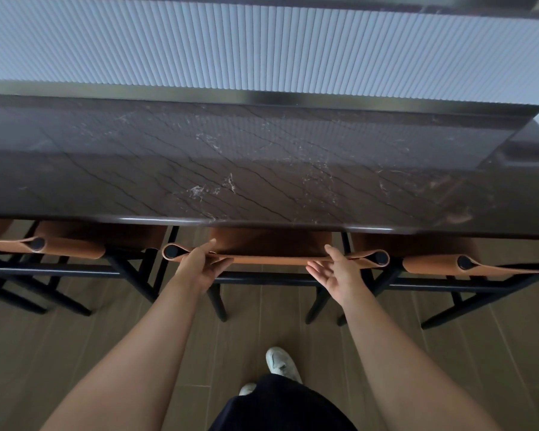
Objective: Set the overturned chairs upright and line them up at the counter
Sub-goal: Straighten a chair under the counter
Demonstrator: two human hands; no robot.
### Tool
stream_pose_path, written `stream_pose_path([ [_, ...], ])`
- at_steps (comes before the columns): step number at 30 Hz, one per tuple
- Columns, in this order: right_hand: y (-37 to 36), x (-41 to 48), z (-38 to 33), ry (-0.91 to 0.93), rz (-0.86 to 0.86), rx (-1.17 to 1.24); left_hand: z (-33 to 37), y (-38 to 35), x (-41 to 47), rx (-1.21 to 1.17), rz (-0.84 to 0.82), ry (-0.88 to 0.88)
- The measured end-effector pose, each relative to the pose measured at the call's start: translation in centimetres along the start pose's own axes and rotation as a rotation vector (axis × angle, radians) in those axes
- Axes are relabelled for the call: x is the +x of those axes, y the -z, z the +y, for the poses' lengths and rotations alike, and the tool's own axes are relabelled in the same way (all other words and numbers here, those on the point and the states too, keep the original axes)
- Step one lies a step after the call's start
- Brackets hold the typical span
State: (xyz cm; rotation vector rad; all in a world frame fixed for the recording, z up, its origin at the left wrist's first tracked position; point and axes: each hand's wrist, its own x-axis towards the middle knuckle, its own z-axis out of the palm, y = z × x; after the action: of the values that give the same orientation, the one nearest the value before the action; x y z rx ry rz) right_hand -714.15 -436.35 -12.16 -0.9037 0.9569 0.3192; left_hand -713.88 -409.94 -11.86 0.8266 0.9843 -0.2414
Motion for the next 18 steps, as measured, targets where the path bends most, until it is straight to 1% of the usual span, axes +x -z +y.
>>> stream_pose_path([
  [3,0.0,-1.0,0.8,0.036,-0.025,-0.039,-0.1,0.1,-1.6,-0.034,-0.032,-0.023],
  [5,-0.1,-1.8,1.5,0.057,-0.046,-0.051,-0.4,0.3,-2.7,-0.036,-0.024,-0.043],
  [11,-0.4,-4.9,3.2,0.065,-0.162,-0.036,-2.1,2.0,-6.5,0.034,-0.082,-0.126],
  [14,0.0,-6.6,3.8,0.075,-0.260,-0.100,-2.7,3.5,-8.9,-0.028,-0.093,-0.187],
  [18,0.7,-8.5,4.2,0.073,-0.344,-0.197,-3.5,5.6,-11.8,-0.097,-0.092,-0.257],
])
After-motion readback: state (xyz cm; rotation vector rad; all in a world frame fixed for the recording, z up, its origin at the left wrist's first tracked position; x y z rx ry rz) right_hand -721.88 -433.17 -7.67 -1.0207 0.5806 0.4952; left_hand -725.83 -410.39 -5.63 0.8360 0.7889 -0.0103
